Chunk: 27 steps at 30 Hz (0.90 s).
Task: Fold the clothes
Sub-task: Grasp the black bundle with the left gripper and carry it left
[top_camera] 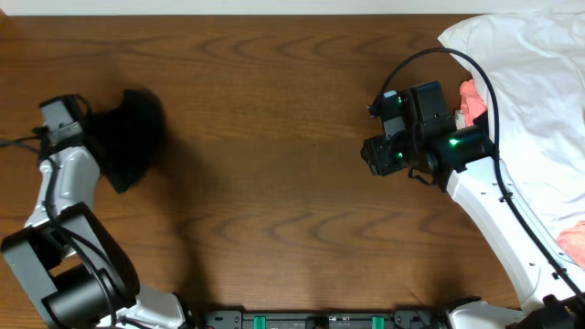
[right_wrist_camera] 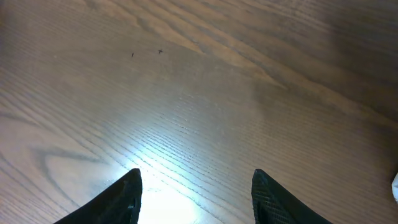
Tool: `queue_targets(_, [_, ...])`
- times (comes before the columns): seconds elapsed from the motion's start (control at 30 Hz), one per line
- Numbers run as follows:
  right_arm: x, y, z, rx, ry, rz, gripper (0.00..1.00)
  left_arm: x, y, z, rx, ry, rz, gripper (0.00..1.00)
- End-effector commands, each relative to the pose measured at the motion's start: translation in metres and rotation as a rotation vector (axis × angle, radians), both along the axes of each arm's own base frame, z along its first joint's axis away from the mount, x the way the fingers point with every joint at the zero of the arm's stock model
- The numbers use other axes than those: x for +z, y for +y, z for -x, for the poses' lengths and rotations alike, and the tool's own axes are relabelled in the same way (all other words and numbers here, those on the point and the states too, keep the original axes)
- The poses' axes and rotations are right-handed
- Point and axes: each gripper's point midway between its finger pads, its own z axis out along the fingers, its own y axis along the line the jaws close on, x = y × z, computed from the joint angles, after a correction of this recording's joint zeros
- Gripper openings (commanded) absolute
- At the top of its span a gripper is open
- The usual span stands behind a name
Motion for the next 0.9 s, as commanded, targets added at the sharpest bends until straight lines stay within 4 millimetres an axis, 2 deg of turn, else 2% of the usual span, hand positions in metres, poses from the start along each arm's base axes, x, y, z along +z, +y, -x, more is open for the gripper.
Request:
queue_targets(0.0, [-0.004,-0.002,0.001,0.005,0.010,0.011,0.55,0.000,0.014,0.011,0.072,0.012,-0.002,0.06])
queue_targets(0.23, [-0.006,-0.003,0.004,0.005,0.021,0.014,0.55,-0.006,0.023,0.029,0.121,0.045,0.021,0.07])
queue_targets(0.27, [-0.006,-0.003,0.004,0.005,0.021,0.015,0.55,-0.007,0.024,0.031,0.132,0.049,0.027,0.15])
queue_targets(0.33, [-0.006,-0.003,0.004,0.005,0.022,0.015,0.55,-0.009,0.026,0.038,0.148,0.065,0.038,0.42])
queue_targets(0.37, [-0.006,-0.003,0.004,0.005,0.022,0.015,0.55,-0.010,0.026,0.041,0.161,0.070,0.046,0.52])
queue_targets(0.47, [-0.006,-0.003,0.004,0.005,0.022,0.015,0.55,-0.014,0.027,0.053,0.212,0.093,0.077,0.72])
queue_targets(0.67, [-0.006,-0.003,0.004,0.005,0.022,0.015,0.55,-0.021,0.019,0.072,0.265,0.133,0.165,0.96])
queue_targets(0.77, [-0.006,-0.003,0.004,0.005,0.023,0.015,0.55,-0.019,0.011,0.068,0.246,0.113,0.204,0.97])
queue_targets(0.87, [-0.006,-0.003,0.004,0.005,0.023,0.015,0.55,-0.004,0.008,0.062,0.227,0.060,0.213,0.97])
